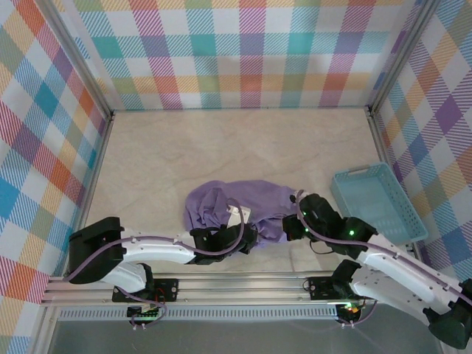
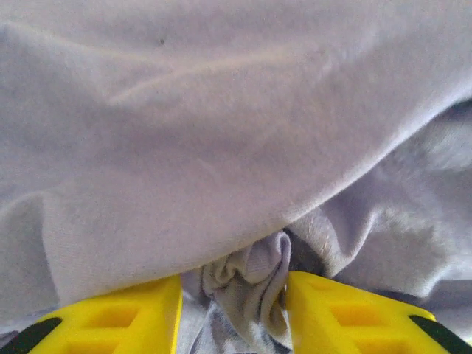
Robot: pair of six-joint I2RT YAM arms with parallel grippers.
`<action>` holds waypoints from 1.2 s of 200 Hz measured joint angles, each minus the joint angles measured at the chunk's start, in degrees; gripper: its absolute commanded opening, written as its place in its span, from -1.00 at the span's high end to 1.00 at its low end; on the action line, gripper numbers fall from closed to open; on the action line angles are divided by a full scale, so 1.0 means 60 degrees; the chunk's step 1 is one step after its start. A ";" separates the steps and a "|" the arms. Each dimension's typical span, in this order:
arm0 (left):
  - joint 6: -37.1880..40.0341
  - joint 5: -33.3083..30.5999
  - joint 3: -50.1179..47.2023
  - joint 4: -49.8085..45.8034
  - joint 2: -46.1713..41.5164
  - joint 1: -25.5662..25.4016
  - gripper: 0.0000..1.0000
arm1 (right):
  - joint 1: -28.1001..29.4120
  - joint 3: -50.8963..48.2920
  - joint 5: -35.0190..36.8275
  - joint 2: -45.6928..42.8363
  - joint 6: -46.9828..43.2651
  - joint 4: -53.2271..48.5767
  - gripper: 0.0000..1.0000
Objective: Fold the inside-out t-shirt
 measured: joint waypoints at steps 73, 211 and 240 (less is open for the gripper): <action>0.0535 -0.0051 0.0831 -0.0393 0.0066 0.0393 -0.19 | -0.0117 -0.0889 0.0597 -0.0550 0.1450 -0.0699 1.00; 0.0769 0.1894 0.2838 -0.0841 0.2441 0.2222 0.19 | -0.0240 0.0335 0.1206 0.0947 0.0656 -0.1257 0.32; 0.0769 0.1920 0.2911 -0.1016 0.2441 0.2226 0.17 | 0.0073 0.1326 0.1140 0.1690 -0.0313 -0.1242 0.31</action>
